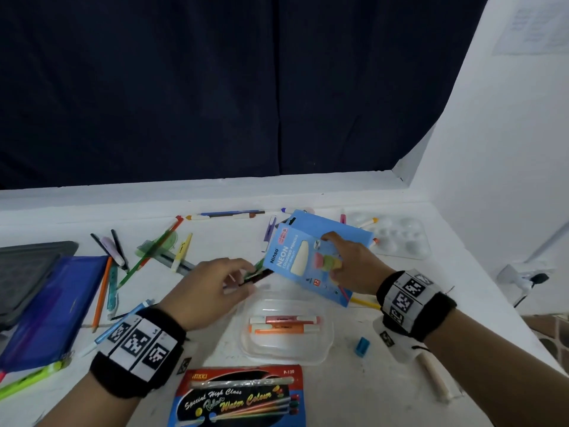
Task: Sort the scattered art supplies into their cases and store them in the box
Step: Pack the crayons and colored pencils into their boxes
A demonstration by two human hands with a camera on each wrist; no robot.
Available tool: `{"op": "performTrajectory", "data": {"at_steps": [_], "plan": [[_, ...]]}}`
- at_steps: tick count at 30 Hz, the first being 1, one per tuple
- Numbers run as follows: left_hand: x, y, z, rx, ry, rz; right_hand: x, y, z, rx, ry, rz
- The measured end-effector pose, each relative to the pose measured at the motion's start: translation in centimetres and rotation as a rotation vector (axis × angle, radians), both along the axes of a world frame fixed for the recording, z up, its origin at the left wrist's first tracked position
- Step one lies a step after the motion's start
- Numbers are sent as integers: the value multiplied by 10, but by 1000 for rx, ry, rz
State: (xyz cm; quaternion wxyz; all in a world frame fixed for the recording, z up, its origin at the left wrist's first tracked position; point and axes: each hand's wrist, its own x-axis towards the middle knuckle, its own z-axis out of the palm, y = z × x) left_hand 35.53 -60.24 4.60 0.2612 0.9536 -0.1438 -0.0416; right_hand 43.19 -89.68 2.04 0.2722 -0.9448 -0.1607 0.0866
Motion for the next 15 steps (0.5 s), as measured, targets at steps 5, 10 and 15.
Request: {"op": "performTrajectory", "data": {"at_steps": [5,10,15], "plan": [[55,-25,21,-42,-161,-8,6,-29,3,29,-214,-246],[126,-66,3,120,-107,-197,-7,-66,1,-150,-249,-255],[183,-109,-16,395,108,-371,-23,-92,10,-82,-259,-371]]}}
